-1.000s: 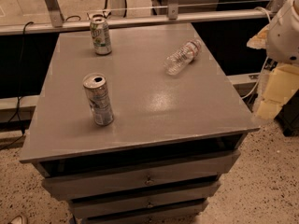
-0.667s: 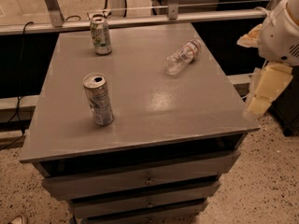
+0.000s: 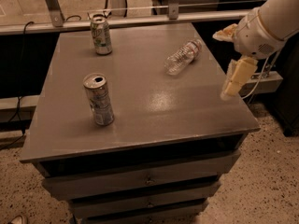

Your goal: Pick water bottle

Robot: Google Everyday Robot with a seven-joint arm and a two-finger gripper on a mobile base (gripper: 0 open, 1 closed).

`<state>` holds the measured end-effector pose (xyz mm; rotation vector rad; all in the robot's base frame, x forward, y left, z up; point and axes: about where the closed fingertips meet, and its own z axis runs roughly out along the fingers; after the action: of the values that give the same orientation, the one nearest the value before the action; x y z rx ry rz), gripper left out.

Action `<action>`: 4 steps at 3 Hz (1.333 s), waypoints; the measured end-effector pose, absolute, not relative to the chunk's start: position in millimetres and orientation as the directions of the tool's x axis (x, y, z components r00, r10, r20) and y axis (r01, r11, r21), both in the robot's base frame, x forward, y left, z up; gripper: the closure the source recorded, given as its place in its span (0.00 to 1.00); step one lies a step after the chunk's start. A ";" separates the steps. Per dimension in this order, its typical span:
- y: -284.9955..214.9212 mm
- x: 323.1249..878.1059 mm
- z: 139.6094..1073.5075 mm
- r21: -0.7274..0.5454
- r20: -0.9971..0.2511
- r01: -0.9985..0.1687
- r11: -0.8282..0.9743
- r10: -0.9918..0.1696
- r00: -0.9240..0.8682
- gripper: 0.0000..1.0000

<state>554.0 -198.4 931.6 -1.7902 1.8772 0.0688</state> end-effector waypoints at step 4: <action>-148.5 701.7 884.8 -0.328 -0.504 -0.942 -0.073 -0.830 0.239 0.00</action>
Offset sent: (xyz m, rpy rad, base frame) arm 0.1446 0.0261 -0.0348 0.1424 -0.0389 0.2646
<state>701.7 -148.5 884.8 -1.9256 1.6159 0.2447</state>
